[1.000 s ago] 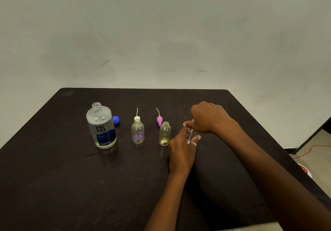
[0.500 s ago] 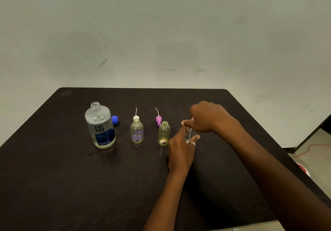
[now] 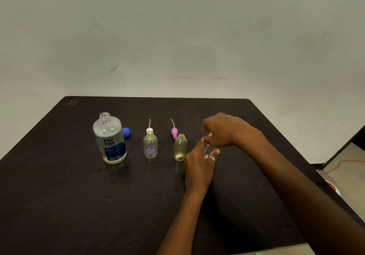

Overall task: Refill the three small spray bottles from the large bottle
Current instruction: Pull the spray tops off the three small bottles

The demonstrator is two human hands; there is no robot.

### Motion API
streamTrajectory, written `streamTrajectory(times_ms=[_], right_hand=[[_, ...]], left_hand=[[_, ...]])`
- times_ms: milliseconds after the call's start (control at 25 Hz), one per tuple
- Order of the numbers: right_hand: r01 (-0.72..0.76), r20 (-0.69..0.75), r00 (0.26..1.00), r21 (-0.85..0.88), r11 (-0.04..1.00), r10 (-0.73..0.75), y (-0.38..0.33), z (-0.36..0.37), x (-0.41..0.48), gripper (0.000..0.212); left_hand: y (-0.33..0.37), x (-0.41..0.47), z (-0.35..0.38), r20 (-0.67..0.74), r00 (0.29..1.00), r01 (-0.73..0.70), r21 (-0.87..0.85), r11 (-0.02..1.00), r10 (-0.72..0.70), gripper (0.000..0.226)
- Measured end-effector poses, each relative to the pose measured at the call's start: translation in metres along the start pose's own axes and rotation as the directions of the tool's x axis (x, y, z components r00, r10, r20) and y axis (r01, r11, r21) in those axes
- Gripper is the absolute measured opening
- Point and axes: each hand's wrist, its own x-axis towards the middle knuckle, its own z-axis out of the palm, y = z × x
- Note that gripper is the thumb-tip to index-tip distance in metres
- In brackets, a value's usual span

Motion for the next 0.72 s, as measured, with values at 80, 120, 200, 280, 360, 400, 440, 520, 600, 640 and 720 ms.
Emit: streamTrajectory(times_ms=[80, 120, 200, 280, 360, 400, 440, 520, 600, 640, 720], right_hand=[[-0.053, -0.052, 0.997, -0.064, 0.997, 0.049, -0.003, -0.002, -0.002, 0.034], [-0.069, -0.063, 0.996, -0.079, 0.994, 0.065, -0.004, -0.002, -0.003, 0.037], [-0.076, -0.057, 0.996, -0.083, 0.994, 0.071, -0.006, -0.005, -0.004, 0.041], [-0.073, -0.043, 0.997, -0.082, 0.994, 0.07, -0.007, -0.007, -0.005, 0.041], [-0.077, -0.034, 0.997, -0.085, 0.993, 0.074, -0.007, -0.012, -0.006, 0.036], [-0.076, -0.035, 0.997, -0.088, 0.993, 0.073, -0.007, -0.015, -0.007, 0.033], [-0.074, -0.04, 0.997, -0.095, 0.993, 0.07, -0.007, -0.021, -0.008, 0.028], [-0.079, -0.05, 0.996, -0.124, 0.989, 0.074, -0.008, -0.035, -0.014, 0.015], [-0.106, -0.074, 0.993, -0.156, 0.982, 0.096, -0.009, -0.054, -0.022, 0.012], [-0.127, -0.095, 0.989, -0.166, 0.978, 0.112, -0.009, -0.065, -0.027, 0.014], [-0.163, -0.15, 0.979, -0.164, 0.973, 0.139, -0.007, -0.084, -0.034, 0.018]], left_hand=[[-0.003, 0.001, 0.001, 0.006, 1.0, 0.006, 0.015, 1.0, -0.006, 0.035], [-0.003, 0.001, 0.001, 0.007, 1.0, 0.008, 0.021, 1.0, -0.008, 0.034], [-0.004, 0.001, 0.002, 0.003, 1.0, 0.011, 0.02, 1.0, -0.011, 0.034], [-0.005, 0.001, 0.002, -0.002, 1.0, 0.002, 0.004, 1.0, -0.002, 0.036], [-0.004, 0.001, 0.002, -0.008, 1.0, -0.014, 0.003, 1.0, 0.014, 0.034], [-0.004, 0.001, 0.002, -0.012, 1.0, -0.024, 0.01, 1.0, 0.024, 0.032], [-0.004, 0.001, 0.002, -0.018, 0.999, -0.034, 0.018, 0.999, 0.034, 0.031], [-0.003, 0.0, 0.0, -0.019, 0.999, -0.031, 0.035, 0.999, 0.032, 0.033], [-0.004, 0.001, 0.0, -0.004, 1.0, -0.008, 0.02, 1.0, 0.008, 0.036], [-0.006, 0.001, 0.001, 0.0, 1.0, -0.006, 0.015, 1.0, 0.006, 0.035], [-0.007, 0.002, 0.002, -0.004, 1.0, -0.007, 0.019, 1.0, 0.007, 0.034]])
